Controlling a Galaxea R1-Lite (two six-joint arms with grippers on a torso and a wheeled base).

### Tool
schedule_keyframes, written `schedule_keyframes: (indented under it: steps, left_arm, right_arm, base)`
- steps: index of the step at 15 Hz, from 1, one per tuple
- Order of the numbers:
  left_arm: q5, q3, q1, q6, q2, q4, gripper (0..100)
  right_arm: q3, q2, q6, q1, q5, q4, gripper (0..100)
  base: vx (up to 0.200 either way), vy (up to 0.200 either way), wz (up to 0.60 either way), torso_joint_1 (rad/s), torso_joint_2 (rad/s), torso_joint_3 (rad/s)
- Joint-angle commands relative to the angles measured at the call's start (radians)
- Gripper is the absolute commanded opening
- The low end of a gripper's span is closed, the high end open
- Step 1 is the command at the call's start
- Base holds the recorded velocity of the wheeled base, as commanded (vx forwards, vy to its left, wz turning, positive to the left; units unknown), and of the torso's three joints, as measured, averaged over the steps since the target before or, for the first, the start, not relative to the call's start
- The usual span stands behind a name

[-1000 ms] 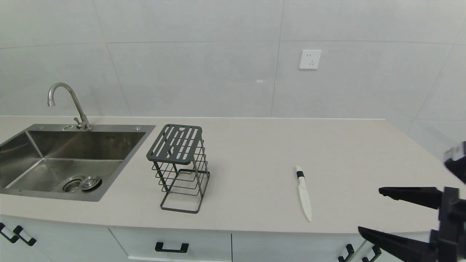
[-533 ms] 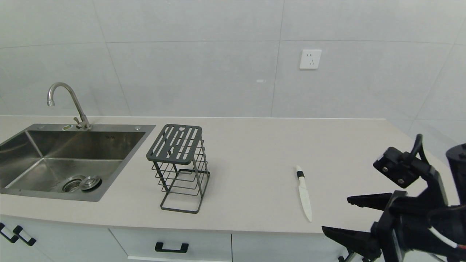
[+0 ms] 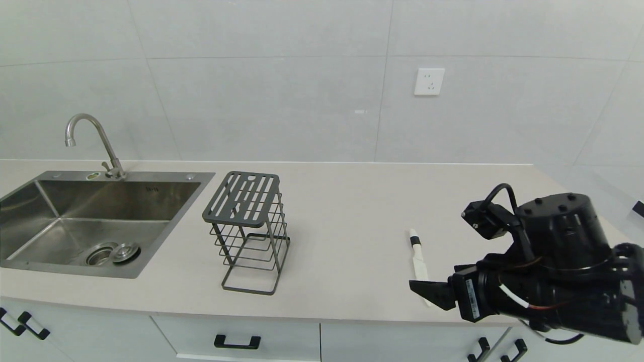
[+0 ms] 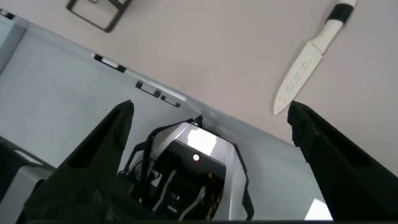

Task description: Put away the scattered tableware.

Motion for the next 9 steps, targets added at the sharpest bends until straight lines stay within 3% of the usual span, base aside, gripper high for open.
schedule_keyframes:
  steps: [1,6,9]
  left_arm:
    - [0.0,-0.001,0.0,0.001,0.001,-0.001,100]
    - [0.0,-0.001,0.0,0.001,0.001,-0.001,100]
    - [0.0,-0.001,0.0,0.0,0.001,-0.001,100]
  right_arm:
    - [-0.028,0.124,0.01,-0.029,-0.034,-0.002,100]
    - [-0.149,0.29,0.054,-0.072,-0.077,-0.002,100]
    - [-0.26,0.462,0.037,-0.165,-0.169,-0.002,100]
  base:
    - [0.0,0.0,0.0,0.0,0.0,0.0]
    - [0.0,0.0,0.0,0.0,0.0,0.0]
    - [0.0,0.0,0.0,0.0,0.0,0.0]
